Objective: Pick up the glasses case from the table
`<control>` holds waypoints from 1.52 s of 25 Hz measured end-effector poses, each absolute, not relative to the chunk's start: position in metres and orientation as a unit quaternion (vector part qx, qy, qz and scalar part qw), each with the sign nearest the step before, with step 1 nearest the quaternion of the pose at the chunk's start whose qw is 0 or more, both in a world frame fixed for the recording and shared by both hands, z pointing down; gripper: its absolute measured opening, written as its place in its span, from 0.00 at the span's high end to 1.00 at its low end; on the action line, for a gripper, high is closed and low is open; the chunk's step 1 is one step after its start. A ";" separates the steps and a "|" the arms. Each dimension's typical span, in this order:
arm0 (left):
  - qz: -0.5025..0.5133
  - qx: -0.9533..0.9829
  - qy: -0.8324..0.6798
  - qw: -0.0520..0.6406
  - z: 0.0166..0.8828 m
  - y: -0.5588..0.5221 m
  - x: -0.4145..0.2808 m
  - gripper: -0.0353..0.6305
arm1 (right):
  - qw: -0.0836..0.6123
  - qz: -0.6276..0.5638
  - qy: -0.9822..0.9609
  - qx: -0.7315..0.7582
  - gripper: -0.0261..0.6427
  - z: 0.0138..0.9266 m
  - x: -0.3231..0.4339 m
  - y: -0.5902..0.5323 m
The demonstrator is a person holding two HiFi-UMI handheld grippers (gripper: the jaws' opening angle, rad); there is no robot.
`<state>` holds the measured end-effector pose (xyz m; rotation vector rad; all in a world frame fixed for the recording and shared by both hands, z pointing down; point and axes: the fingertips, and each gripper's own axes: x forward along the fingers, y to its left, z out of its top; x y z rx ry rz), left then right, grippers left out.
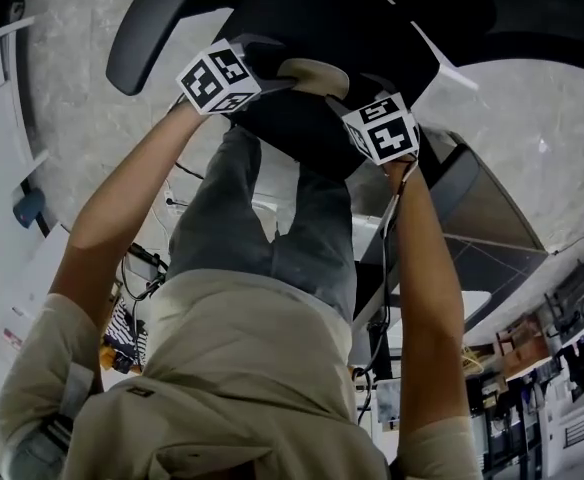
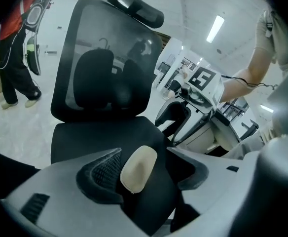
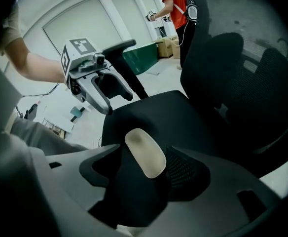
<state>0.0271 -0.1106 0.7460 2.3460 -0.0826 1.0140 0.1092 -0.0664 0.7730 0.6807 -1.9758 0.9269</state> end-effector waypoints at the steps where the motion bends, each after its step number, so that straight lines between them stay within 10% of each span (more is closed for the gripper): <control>1: 0.384 0.876 -0.030 0.290 0.752 -0.110 0.026 0.51 | 0.421 0.368 -0.785 0.267 0.55 0.780 0.107 -0.065; 20: 0.441 0.852 0.008 0.282 0.863 -0.073 0.020 0.33 | 0.533 0.303 -0.765 0.196 0.48 0.882 0.100 -0.034; 38: 0.445 0.851 0.028 0.277 0.882 -0.057 0.037 0.37 | 0.527 0.265 -0.780 0.208 0.47 0.894 0.099 -0.032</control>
